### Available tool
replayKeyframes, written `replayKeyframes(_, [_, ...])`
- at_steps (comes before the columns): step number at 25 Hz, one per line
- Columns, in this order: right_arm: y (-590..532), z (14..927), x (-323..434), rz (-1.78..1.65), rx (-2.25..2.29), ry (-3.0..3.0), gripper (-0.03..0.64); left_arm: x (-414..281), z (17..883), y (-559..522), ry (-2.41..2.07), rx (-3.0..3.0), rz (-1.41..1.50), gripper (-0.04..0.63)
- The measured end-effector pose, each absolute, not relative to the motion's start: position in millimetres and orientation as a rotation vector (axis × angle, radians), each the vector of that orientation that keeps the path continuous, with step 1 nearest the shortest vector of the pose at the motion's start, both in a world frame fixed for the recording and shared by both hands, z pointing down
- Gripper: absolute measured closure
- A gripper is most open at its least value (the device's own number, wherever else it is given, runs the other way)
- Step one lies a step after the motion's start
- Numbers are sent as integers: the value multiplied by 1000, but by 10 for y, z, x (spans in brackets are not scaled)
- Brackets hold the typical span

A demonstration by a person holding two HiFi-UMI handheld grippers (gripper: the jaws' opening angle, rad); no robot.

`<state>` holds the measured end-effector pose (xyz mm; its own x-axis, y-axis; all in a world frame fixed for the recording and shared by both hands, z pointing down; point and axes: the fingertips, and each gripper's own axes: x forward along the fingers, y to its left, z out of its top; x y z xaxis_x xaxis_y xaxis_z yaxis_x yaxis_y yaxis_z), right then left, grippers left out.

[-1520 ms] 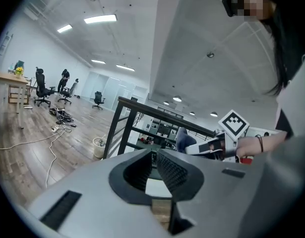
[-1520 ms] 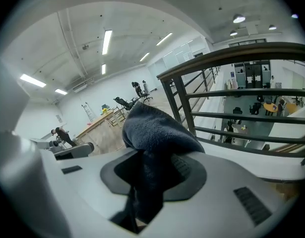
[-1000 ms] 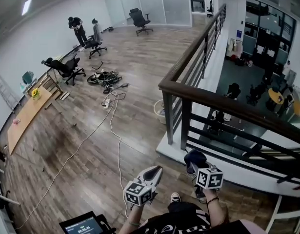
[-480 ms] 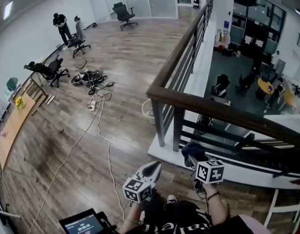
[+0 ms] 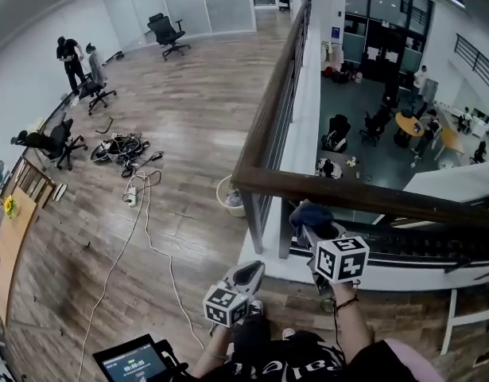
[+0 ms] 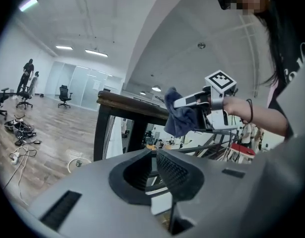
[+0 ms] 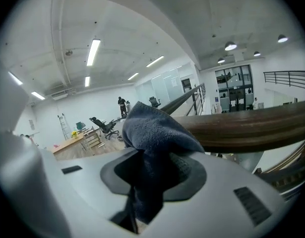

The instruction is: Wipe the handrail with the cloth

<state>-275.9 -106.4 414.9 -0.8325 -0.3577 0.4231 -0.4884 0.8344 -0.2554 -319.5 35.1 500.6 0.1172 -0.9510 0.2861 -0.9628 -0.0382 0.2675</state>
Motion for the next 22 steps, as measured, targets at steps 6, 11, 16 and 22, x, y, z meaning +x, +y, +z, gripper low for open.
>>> replayKeyframes(6, [-1273,3922,-3532,456,725,-2680,514,-3804,5045,245,-1826,2068,32,565])
replayKeyframes(11, [-1426,3870,-3989,356,772,-2655,514,-4093,4990,116,-1753,2113,12,565])
replayKeyframes(16, [-1681,4046,-4036,225,813,-2534,514,-4275,5105,-45,-1705,2161,9,565])
replayKeyframes(22, [-1841,4079,-3886,291,868,-2549,514,-4157,5187,-278,-1567,2232,31,565])
